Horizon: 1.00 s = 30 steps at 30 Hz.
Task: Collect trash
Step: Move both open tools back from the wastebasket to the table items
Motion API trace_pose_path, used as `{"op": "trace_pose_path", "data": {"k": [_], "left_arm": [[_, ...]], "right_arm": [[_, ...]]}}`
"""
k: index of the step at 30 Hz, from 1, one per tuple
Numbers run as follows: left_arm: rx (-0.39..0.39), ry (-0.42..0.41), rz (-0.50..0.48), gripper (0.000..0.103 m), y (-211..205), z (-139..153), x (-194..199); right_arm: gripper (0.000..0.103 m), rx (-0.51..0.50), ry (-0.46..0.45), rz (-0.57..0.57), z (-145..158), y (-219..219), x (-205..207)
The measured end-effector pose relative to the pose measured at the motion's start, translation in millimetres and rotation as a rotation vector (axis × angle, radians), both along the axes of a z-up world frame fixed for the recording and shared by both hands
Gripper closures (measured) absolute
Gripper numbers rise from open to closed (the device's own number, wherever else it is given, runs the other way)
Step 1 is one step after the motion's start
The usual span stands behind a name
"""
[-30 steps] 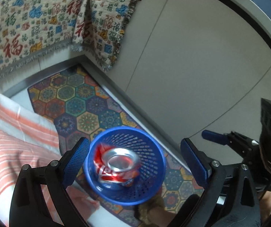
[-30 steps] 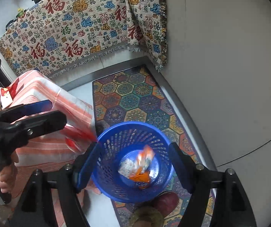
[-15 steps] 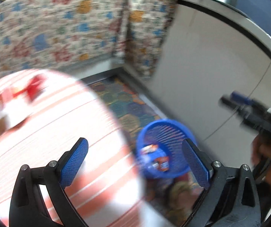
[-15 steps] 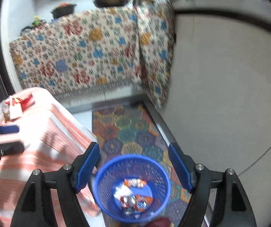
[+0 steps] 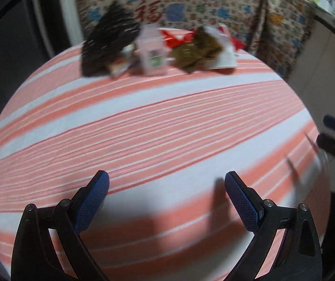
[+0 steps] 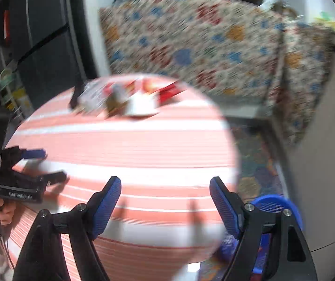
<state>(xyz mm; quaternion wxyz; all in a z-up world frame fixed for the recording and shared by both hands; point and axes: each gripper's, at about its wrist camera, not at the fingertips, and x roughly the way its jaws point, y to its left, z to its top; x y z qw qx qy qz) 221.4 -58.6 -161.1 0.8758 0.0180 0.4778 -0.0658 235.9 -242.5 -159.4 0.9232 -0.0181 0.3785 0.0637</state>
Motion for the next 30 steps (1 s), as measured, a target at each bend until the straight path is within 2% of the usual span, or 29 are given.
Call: {"op": "trace_pose_path", "data": {"k": [4, 8, 12, 18, 26, 28, 30], "left_arm": [[0.028, -0.025, 0.029, 0.003, 27.2, -3.7, 3.7], [0.041, -0.039, 0.011, 0.000, 39.8, -6.1, 5.5], [0.041, -0.042, -0.030, 0.000, 49.4, -4.8, 8.3], [0.034, -0.045, -0.086, 0.000, 75.0, -5.3, 28.1], [0.029, -0.046, -0.160, 0.000, 92.5, -4.6, 62.8], [0.031, -0.054, -0.168, 0.001, 95.8, 1.1, 74.7], [0.018, -0.108, -0.185, 0.001, 99.6, 19.1, 89.1]], "right_arm": [[0.023, -0.041, 0.061, 0.038, -20.9, 50.2, 22.7], [0.023, -0.078, 0.101, 0.021, -35.1, 73.4, 41.6], [0.023, -0.077, 0.117, 0.002, -41.9, 79.3, 55.8], [0.011, -0.070, 0.108, -0.026, -45.9, 82.8, 71.0], [0.010, -0.066, 0.109, -0.026, -45.2, 81.7, 71.7], [0.010, -0.066, 0.109, -0.026, -45.0, 81.5, 71.7], [0.010, -0.066, 0.109, -0.026, -45.1, 81.9, 71.6]]}}
